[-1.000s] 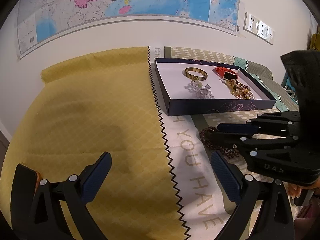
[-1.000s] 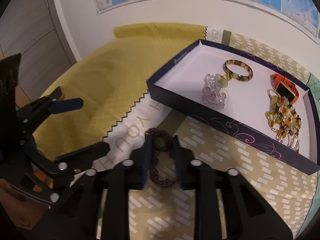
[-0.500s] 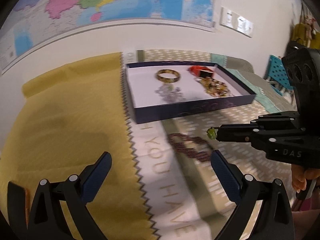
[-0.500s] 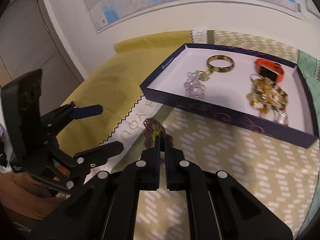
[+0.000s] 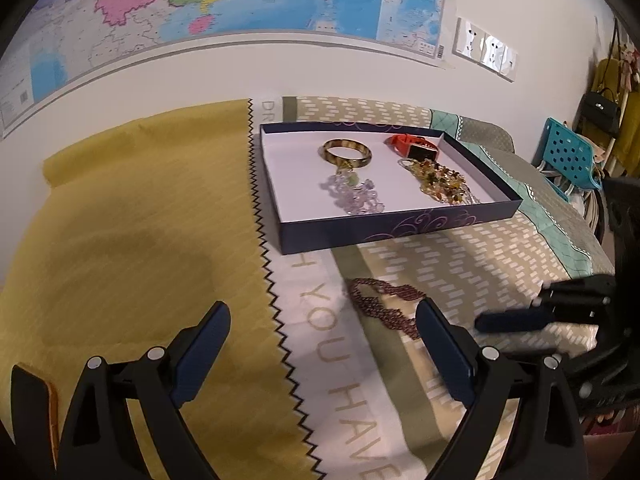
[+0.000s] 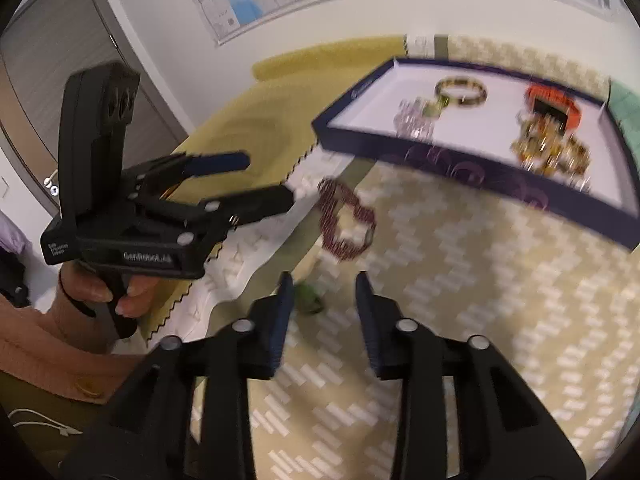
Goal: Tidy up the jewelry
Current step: 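Lift the maroon beaded bracelet with the right tool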
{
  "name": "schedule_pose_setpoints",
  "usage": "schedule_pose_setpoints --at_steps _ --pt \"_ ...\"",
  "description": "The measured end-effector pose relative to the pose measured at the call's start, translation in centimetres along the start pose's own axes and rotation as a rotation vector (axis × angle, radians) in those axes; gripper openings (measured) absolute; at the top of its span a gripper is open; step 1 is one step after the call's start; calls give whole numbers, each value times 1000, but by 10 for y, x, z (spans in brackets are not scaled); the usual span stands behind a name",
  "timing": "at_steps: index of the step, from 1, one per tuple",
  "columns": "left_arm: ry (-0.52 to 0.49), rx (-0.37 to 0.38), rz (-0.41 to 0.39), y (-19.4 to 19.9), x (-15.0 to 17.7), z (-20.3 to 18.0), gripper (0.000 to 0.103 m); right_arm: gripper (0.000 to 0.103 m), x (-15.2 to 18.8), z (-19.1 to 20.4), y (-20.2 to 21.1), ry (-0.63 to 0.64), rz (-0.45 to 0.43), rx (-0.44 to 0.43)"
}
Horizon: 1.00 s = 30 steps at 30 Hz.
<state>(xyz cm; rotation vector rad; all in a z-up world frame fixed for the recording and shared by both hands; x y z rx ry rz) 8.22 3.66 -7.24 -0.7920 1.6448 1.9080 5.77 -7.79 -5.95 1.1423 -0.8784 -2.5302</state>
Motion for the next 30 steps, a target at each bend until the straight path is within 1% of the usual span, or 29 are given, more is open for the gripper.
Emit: schedule_pose_setpoints --at_steps 2,5,7,9,11,12,14,15,16,17,18,20,22,25,28,30 --pt "11 -4 5 0 2 4 91 36 -9 -4 1 9 -13 31" --pt "25 -10 10 -2 3 9 91 37 -19 -8 -6 40 -2 81" --pt "33 -9 13 -1 4 12 91 49 -22 -10 -15 59 17 91" --pt "31 -15 11 0 5 13 91 50 -23 -10 -28 77 53 115" --pt "29 -21 10 2 6 16 91 48 -22 -11 -37 90 77 130" --pt "30 -22 10 2 6 17 91 48 -21 -11 -40 108 86 152" --pt "36 -23 12 3 7 19 91 43 -20 -10 -41 142 97 195" --pt "38 -22 13 3 7 19 91 35 -19 -10 -40 152 100 210" --pt "39 -20 15 3 7 19 91 30 -19 -11 -39 157 100 222" --pt "39 -18 16 3 8 18 91 17 -18 -14 -36 146 95 223" --pt "38 -16 16 2 7 18 91 12 -17 -17 -32 132 86 221" --pt "34 -8 17 2 7 15 91 12 -15 -21 -22 113 60 223" --pt "30 5 18 2 8 11 91 11 -12 -25 -6 70 22 198" --pt "15 40 19 5 9 1 91 11 -5 -34 16 15 -17 199" --pt "-15 64 10 10 11 -11 91 11 7 -45 37 -32 -40 227" --pt "-36 96 9 13 12 -21 91 11 13 -52 48 -60 -49 235"
Point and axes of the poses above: each gripper's, at about its wrist camera, not at the fingertips, and y roughly against the way its jaws point, z to its left, x to its underside, the point moved 8 cm from there along -y, roughly the way its jaws point, and after that the axes turned 15 degrees about -x, right-handed, at the moved point
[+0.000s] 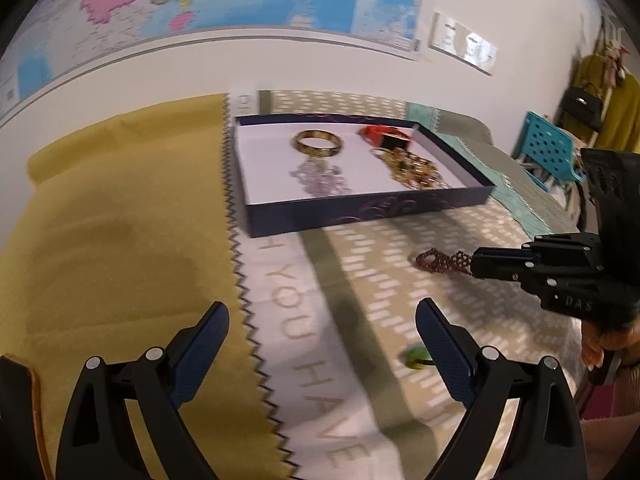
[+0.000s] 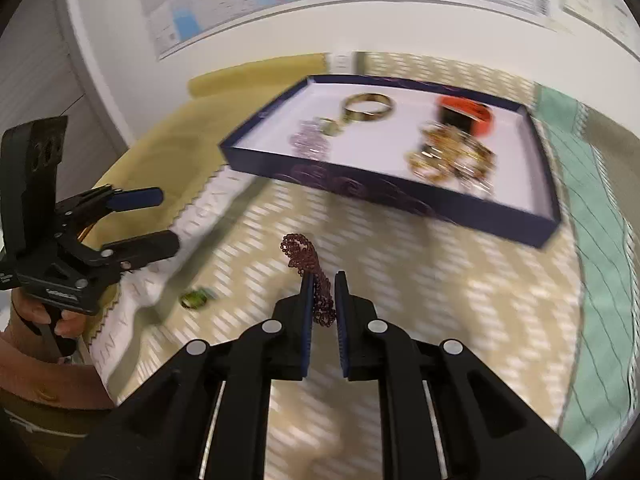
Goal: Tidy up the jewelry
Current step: 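Lift the maroon beaded bracelet with the right tool, then grasp the green-and-brown ring bracelet with the left tool while the right tool holds the maroon bracelet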
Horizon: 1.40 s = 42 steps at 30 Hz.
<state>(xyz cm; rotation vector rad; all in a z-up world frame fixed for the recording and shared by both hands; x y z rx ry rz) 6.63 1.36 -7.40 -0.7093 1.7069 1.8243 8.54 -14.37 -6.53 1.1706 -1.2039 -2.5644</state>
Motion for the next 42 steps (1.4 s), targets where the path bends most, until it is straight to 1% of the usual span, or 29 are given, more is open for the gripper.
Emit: schedule_pose_setpoints --at_steps 2,4,8,10,12,14,15,16,17,20,21,24,25,27,36,42 --pt "-20 33 2 3 2 -10 91 11 6 -11 10 -22 -4 28" --pt "-46 49 0 5 4 -20 91 11 12 -16 17 -38 -6 42" --pt "-98 82 11 6 12 -39 91 14 23 -19 16 -49 8 59" --pt "-110 83 20 5 15 -43 91 15 25 -19 16 -48 1 60" --pt "-116 84 38 2 19 -47 88 18 26 -18 17 -51 -12 57" --pt "-123 86 51 0 22 -50 80 23 26 -17 17 -48 -19 57" --pt "-127 86 54 -1 23 -51 78 25 26 -18 17 -49 -20 56" --pt "-133 85 60 -2 25 -52 74 26 25 -18 17 -51 -22 55" --pt "-144 76 61 -2 26 -55 72 27 25 -18 18 -54 -30 54" --pt "-169 58 55 -2 28 -59 71 29 25 -19 21 -60 -42 48" --pt "-172 60 55 -1 28 -60 71 32 25 -19 22 -61 -44 48" --pt "-181 44 52 -1 29 -61 67 35 25 -19 23 -64 -52 48" --pt "-182 41 52 -2 29 -61 67 41 24 -20 23 -66 -56 50" --pt "-182 36 51 -1 29 -60 66 47 23 -21 25 -69 -64 47" --pt "-184 17 47 -1 30 -58 59 47 21 -16 15 -42 -44 58" --pt "-177 21 45 0 30 -56 59 49 22 -11 7 -1 -23 90"
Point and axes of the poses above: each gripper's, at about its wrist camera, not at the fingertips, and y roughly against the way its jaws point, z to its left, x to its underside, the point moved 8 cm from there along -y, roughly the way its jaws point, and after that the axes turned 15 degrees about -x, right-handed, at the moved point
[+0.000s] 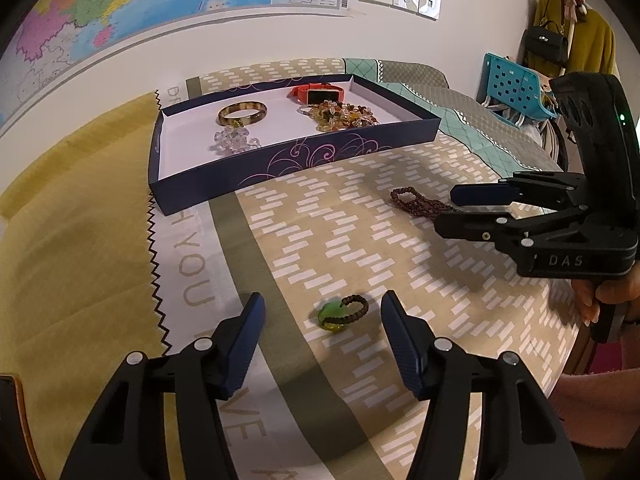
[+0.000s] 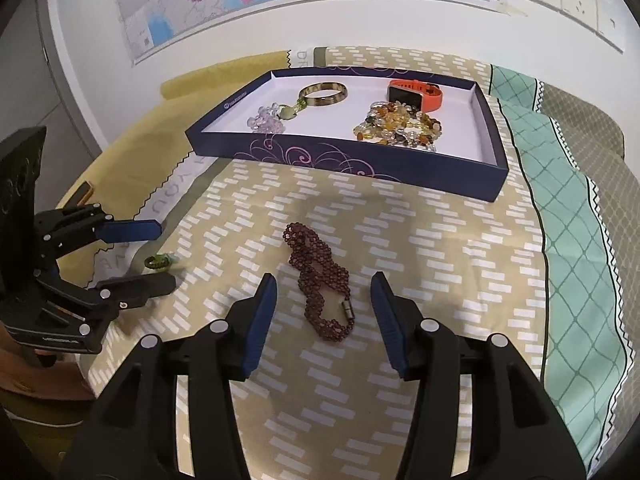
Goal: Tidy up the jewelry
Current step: 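Grasp the green-and-brown ring bracelet with the left tool while the right tool holds the maroon bracelet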
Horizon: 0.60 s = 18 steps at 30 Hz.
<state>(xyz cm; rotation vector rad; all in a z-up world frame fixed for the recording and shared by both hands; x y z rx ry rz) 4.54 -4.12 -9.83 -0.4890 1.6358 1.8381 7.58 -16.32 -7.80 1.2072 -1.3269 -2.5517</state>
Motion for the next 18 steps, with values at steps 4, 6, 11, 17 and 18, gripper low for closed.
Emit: schedule_pose_setpoints --at_steps 4,6,11,17,18 --pt "0 -2 -3 0 0 0 58 49 0 1 -2 11 -1 16" --pt "-3 -6 -4 0 0 -1 58 49 -1 2 -4 25 1 32" --pt "-6 -9 -6 0 0 -1 58 46 -1 4 -7 57 10 69" --pt "-11 -21 -10 -1 0 -2 58 35 -1 2 -6 57 10 78" --pt "-12 -23 -11 -1 -1 -2 58 32 -1 3 -6 61 13 80"
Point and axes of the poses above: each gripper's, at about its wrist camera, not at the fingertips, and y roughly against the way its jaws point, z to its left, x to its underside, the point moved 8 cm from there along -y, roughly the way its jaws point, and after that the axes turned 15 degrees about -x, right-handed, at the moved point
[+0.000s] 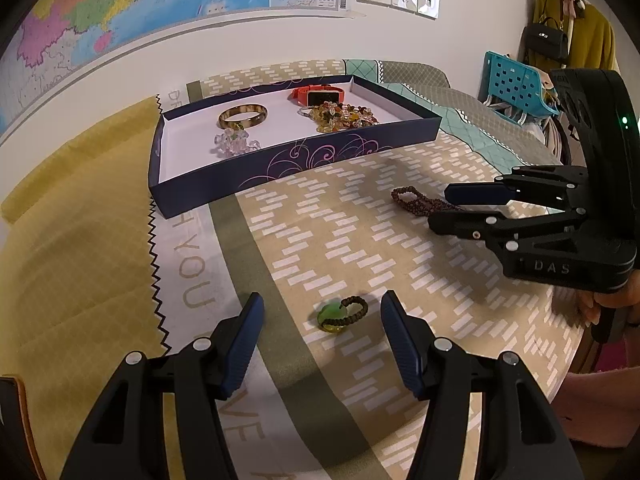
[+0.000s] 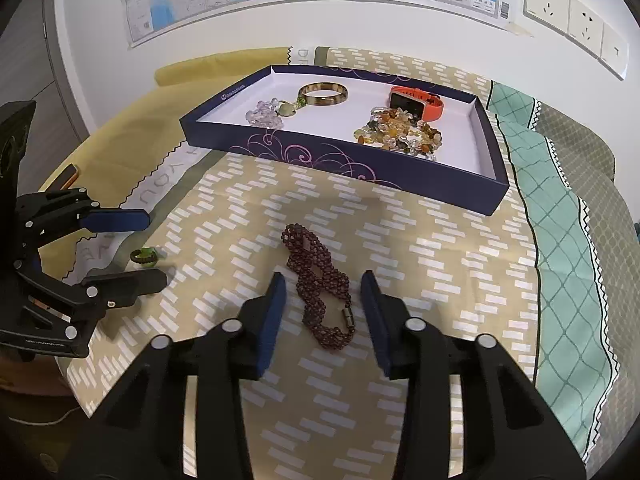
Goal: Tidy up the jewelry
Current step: 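Grasp the green-and-brown ring bracelet with the left tool while the right tool holds the maroon bracelet, then carry the ring bracelet and maroon bracelet over the box with both tools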
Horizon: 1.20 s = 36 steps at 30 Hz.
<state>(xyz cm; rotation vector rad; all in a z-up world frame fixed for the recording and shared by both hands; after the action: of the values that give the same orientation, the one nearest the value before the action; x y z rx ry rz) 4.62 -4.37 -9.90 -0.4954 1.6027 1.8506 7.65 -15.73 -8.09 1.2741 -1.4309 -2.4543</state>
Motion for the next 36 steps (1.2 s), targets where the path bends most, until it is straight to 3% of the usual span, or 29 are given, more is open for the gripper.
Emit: schedule_pose_setpoints --at_steps 6,10,14,19,36 --pt "0 -13 -4 0 0 1 49 18 0 5 -2 19 5 -13" --pt "-1 -21 -9 1 -1 3 37 6 0 2 -1 -2 3 -17" --pt "11 -22 -10 1 -1 7 23 6 0 3 -1 -3 6 -16" --pt "33 -15 -7 0 -2 11 15 5 -2 7 -1 -2 4 -24" --pt "72 26 -16 7 -10 16 11 5 -16 8 18 -25 -63 -68"
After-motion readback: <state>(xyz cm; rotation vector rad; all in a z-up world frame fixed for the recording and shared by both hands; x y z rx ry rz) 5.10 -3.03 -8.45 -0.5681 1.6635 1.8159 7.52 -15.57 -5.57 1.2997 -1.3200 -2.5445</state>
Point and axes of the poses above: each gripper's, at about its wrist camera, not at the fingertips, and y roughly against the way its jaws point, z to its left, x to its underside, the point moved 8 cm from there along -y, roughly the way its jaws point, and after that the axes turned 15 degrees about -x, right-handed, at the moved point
